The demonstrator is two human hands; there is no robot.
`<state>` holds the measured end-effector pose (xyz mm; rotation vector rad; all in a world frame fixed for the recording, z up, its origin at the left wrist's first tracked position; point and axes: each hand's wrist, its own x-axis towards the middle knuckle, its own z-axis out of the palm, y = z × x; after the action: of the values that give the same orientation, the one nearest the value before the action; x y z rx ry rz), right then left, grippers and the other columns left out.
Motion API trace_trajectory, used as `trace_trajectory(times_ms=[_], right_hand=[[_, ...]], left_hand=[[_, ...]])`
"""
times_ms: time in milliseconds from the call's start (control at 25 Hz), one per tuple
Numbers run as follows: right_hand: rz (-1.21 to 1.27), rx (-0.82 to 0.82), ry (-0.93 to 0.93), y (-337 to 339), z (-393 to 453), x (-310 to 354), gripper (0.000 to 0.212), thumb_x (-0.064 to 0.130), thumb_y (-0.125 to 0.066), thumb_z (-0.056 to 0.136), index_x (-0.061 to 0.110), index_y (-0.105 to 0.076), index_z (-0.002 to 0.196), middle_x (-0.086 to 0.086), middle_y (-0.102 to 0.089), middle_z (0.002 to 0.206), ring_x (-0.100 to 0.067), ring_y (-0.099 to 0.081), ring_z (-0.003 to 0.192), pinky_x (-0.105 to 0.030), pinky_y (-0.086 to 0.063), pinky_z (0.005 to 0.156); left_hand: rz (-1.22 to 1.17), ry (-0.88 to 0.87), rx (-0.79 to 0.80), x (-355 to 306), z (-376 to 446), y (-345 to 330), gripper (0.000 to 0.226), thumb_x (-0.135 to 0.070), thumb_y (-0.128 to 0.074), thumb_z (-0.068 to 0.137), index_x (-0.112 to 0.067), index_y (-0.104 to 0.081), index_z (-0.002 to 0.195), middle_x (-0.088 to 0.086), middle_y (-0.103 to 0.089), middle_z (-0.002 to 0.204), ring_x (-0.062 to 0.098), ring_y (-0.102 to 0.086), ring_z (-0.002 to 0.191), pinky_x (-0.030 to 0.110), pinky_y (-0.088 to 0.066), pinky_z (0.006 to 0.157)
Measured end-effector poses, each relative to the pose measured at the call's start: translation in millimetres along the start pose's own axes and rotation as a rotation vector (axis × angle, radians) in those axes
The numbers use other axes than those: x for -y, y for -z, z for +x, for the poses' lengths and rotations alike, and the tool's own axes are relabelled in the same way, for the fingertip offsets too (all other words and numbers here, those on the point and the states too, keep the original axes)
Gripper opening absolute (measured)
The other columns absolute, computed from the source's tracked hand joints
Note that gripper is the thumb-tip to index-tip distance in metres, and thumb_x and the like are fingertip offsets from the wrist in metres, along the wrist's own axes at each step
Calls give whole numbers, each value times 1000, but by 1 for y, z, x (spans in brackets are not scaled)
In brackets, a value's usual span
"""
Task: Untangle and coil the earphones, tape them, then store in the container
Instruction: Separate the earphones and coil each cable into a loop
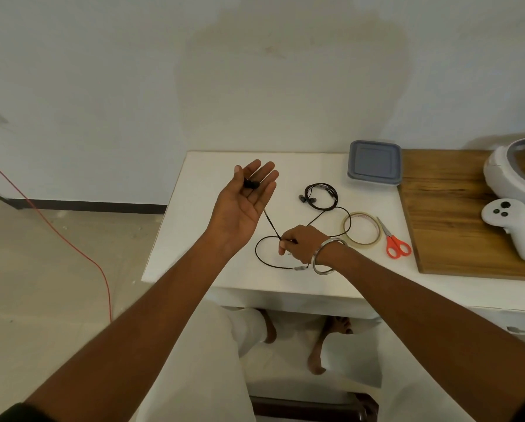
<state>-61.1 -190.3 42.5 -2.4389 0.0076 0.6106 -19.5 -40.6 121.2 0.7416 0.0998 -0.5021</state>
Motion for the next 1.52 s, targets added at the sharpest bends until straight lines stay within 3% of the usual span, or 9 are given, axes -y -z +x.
trace_trajectory(times_ms=[80,280,360,520,600,720,1000,1280,1520], right_hand=[[14,-14,-4,0,1,1,27,18,-44,95,15,-70,89,3,-59,82,-17,-60,77,-25,-46,70],[18,38,26,1,-1,2,27,22,-45,95,17,-71,91,2,-61,83,-12,-56,70,-16,-40,61],[26,99,44,2,-5,2,26,26,-45,96,20,-70,92,0,-62,83,-16,-60,74,-19,-44,64],[115,121,111,11,-11,3,25,29,-45,96,24,-68,88,0,-61,73,-12,-59,59,-31,-54,75],[179,121,141,17,-13,6,26,30,-46,96,22,-68,85,4,-56,67,-11,-56,57,-29,-54,71],[264,116,173,24,-15,12,27,30,-48,95,19,-67,81,1,-55,64,-13,-54,56,-25,-51,63],[440,133,212,33,-17,10,16,19,-53,93,16,-69,91,-6,-62,67,-18,-61,63,-42,-54,73],[463,193,121,36,-15,10,8,18,-59,90,14,-62,97,-9,-65,82,-19,-68,76,-47,-56,85],[541,211,71,38,-16,5,11,8,-55,91,15,-60,98,-5,-62,84,-23,-69,84,-42,-56,88]], left_hand=[[-70,5,13,1,-2,-8,33,-29,-40,104,-6,-62,115,17,-61,129,29,-59,122,33,-51,100],[13,-29,7,3,-1,-11,35,-32,-35,105,-10,-60,117,15,-69,116,26,-67,110,32,-54,96],[238,-111,-57,3,3,1,33,-29,-35,106,-9,-61,114,12,-70,114,24,-67,111,33,-52,98],[997,-287,-71,2,7,36,31,-26,-40,105,-15,-67,116,-8,-70,116,7,-62,111,26,-46,100],[1279,-264,5,3,8,48,30,-30,-43,103,-21,-69,114,-14,-69,116,3,-62,107,23,-44,97],[1498,-170,147,7,7,56,26,-36,-46,101,-32,-71,105,-13,-66,124,-3,-53,121,18,-38,102],[1538,-111,254,4,4,44,25,-29,-47,101,-31,-71,95,-22,-70,92,-11,-61,93,3,-39,79],[1540,-95,261,3,7,54,25,-34,-47,101,-31,-72,101,-17,-71,101,2,-63,104,25,-46,94],[1603,-62,277,-5,7,62,24,-41,-48,99,-37,-72,98,-22,-69,105,4,-58,116,29,-41,103]])
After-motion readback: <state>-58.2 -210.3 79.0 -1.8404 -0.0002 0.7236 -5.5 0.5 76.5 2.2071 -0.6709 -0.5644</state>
